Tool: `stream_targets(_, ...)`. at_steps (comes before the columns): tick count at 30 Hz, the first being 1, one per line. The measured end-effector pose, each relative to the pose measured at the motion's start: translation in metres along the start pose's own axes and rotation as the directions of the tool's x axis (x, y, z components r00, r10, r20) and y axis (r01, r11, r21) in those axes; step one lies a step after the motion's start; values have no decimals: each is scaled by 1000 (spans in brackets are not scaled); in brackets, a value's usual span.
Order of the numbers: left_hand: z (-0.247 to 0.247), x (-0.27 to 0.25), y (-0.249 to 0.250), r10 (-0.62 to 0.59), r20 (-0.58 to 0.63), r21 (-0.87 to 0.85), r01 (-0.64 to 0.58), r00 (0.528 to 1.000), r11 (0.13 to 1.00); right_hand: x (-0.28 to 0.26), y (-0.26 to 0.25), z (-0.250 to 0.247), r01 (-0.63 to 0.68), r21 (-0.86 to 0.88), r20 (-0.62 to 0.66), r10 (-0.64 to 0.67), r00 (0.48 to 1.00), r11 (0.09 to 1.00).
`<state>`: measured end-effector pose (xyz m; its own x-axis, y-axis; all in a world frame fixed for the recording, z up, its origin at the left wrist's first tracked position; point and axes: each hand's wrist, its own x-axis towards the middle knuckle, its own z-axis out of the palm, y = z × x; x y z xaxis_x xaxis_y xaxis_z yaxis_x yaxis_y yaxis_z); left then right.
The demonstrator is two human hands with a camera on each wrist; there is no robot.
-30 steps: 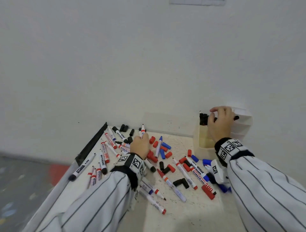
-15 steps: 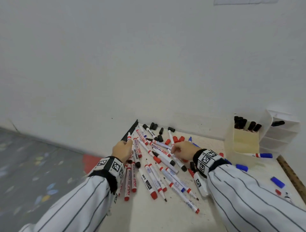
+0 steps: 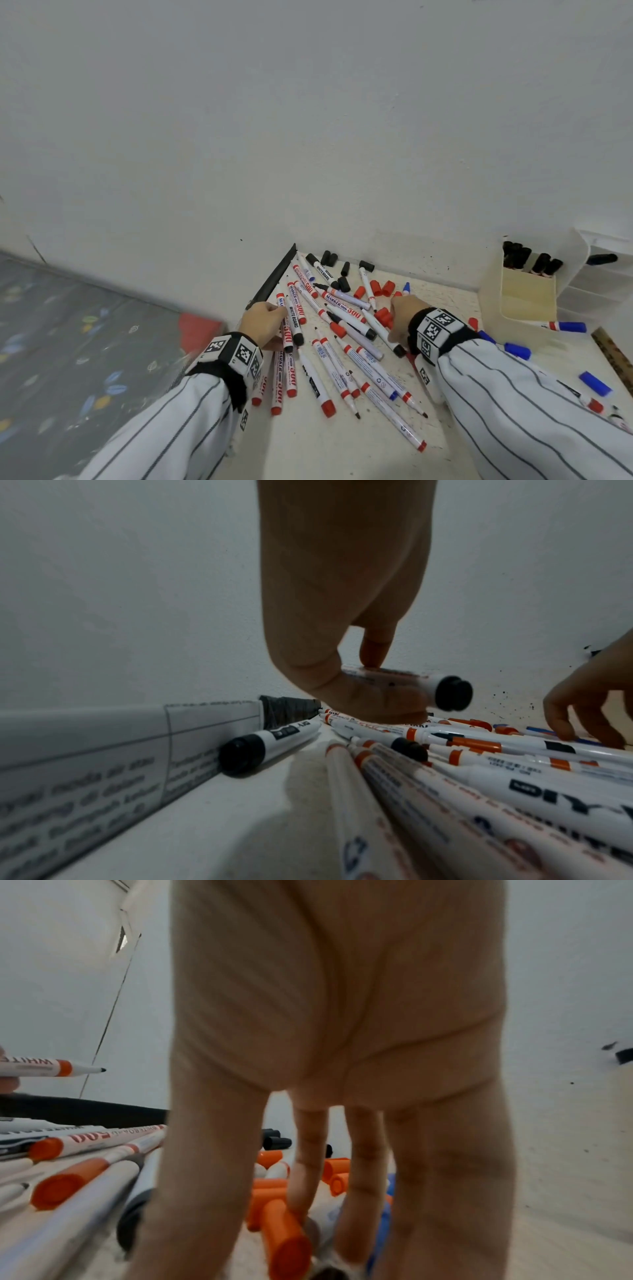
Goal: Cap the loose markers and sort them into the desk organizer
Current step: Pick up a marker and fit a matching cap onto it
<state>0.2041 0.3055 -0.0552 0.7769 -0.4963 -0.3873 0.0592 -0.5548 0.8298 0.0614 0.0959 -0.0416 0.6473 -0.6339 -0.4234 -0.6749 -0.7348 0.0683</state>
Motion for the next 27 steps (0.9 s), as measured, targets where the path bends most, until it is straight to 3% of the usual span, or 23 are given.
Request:
stream_targets(3,3,2,-1,-6,-1,11,6,1000,1000,-5,12,-4,12,-46,118,-6,993,999)
stream_targets(5,6,3,0,-9,4,7,9,1000,1000,-4,19,0,22,67,144,-31,989,998)
stream_targets(7,8,4,1,-2,9,22,1,1000,1000,-3,24,3,45,173,92,-62,994,984)
stream_targets(10,13,6,2,3,10,20,-4,1000,1000,0,32,9,98,189,-5,-98,995,977)
stream_targets(18,24,10,2,73,-17,51,-72,997,996,2,46,13,157,319,-120,-125,985,935)
stream_targets(21,31,8,4,169,17,94,-170,985,981,-3,48,6,204,447,-282,-79,956,871)
stream_targets(23,37,3,9,231,83,95,-238,969,967,-9,46,0,268,566,-395,-29,918,780)
stream_targets(25,45,-2,14,275,136,55,-284,952,957,-16,43,-6,342,644,-464,-6,886,684)
stream_targets(27,51,-8,19,320,184,49,-333,929,941,-21,38,-11,407,643,-499,-49,865,649)
